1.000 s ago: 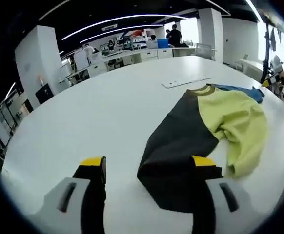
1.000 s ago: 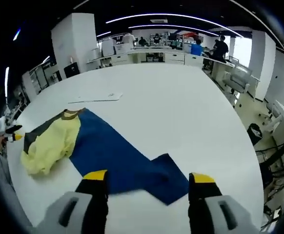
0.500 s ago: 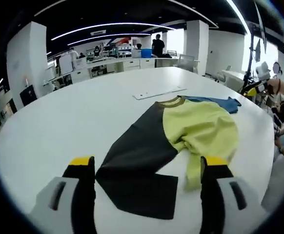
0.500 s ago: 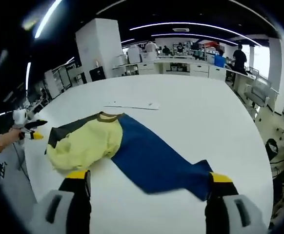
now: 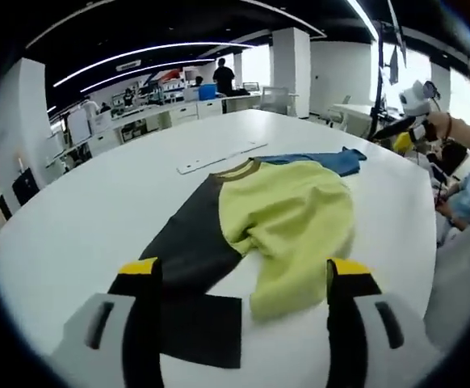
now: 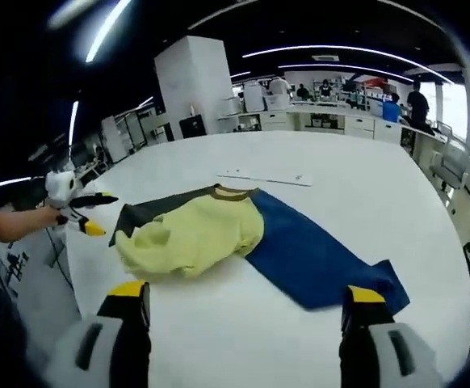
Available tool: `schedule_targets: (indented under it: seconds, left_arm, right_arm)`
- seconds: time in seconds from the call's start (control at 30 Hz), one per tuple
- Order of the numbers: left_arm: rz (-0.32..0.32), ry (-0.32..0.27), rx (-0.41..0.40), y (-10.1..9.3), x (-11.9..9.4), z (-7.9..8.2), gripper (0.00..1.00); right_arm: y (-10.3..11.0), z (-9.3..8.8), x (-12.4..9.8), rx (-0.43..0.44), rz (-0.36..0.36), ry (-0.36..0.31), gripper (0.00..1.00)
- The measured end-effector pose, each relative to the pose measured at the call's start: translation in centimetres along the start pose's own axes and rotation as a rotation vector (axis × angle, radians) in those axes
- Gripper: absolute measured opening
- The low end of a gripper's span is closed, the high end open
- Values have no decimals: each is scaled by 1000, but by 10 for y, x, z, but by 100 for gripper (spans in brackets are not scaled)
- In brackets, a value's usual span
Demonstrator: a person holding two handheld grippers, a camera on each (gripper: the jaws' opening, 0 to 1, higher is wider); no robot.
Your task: Fold the garment on the visible template until the final outline fits inside the template.
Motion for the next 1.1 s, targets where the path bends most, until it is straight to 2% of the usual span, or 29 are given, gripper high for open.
schedule_targets:
  seconds: [0.07,0.13,0.47,0.53,0.7,0.73,0.9,1.1]
  left_arm:
    - [-68,22,30,-18,5,-3,78]
    - [-97,38,53,-30,9,-5,75]
    - [-162,17,100,-69,27,2,67]
    - [-163,18,109,-73,30,2,65]
    - [-151,56,200,-81,43,-4,55]
    - [-134,75,207,-81,46,-6,53]
    - [-126,79,189,-85,62,-7,42]
    - [-121,88,239,-93,79,-6,33]
  right_arm:
    - [9,-2,-2,-18,16,2,100]
    - [16,-4,-5,-39,25,0,100]
    - [44,-14,-12,-88,74,-4,100]
    - [49,-16,-14,-80,89,-15,100]
    - [59,-20,-20,-99,104,-24,100]
    - [60,-21,-21,-100,109,-24,100]
    - [68,-24,-24,-85,131,-37,99]
    - [76,-27,-26,-94,132,-43,99]
Point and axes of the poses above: the point that each gripper's makers call its tool centre point, and the gripper's own axes: x roughly forward along the fingers, y roughly to its left, z roughly out of its top, the point moved 4 cm from there along -x, roughly backward along the fingers, and after that the axes turned 4 degrees about -x, right-handed, at the moved point
